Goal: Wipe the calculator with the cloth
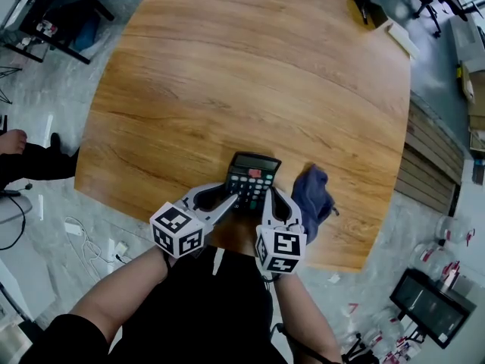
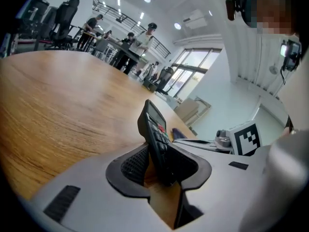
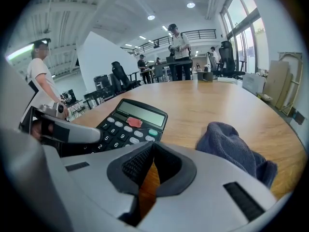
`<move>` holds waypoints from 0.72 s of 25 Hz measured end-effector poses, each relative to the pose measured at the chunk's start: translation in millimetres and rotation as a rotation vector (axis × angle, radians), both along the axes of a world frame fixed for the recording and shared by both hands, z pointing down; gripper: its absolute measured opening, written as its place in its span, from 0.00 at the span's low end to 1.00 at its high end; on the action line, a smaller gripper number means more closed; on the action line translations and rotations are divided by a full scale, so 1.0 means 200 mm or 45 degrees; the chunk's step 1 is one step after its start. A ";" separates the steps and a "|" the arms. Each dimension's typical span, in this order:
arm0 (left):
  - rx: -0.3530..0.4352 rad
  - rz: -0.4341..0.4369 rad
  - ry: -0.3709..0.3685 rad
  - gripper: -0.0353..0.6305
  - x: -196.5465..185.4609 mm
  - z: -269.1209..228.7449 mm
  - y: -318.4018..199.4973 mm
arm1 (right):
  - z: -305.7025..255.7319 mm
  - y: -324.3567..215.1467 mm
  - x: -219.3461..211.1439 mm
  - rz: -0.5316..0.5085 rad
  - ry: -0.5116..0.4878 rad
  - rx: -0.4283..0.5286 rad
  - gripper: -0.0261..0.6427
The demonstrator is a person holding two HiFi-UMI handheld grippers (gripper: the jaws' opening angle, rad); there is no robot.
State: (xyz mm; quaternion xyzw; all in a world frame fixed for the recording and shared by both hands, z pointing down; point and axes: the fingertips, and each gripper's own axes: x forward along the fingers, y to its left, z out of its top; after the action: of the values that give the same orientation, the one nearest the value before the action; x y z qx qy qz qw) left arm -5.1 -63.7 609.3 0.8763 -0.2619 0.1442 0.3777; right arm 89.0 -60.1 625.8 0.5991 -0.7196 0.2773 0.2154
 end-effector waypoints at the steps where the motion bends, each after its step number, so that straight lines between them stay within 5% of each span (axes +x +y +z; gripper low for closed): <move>1: -0.009 -0.018 0.029 0.24 0.00 -0.01 0.00 | 0.00 0.00 0.00 -0.002 -0.001 -0.001 0.06; 8: -0.100 -0.133 0.241 0.17 0.01 -0.06 0.00 | -0.10 0.07 0.11 0.032 -0.005 0.015 0.07; 12: -0.119 -0.146 0.288 0.16 0.01 -0.10 -0.01 | -0.15 0.13 0.24 0.089 0.063 0.018 0.07; 18: -0.172 -0.195 0.353 0.16 0.00 -0.12 -0.02 | -0.15 0.21 0.41 0.136 0.180 -0.053 0.26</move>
State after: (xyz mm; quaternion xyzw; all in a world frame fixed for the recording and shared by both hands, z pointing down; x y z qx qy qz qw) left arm -5.2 -67.5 586.2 0.8379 -0.2628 0.0101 0.4783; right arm 172.0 -18.8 595.7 0.6500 -0.6638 0.2602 0.2630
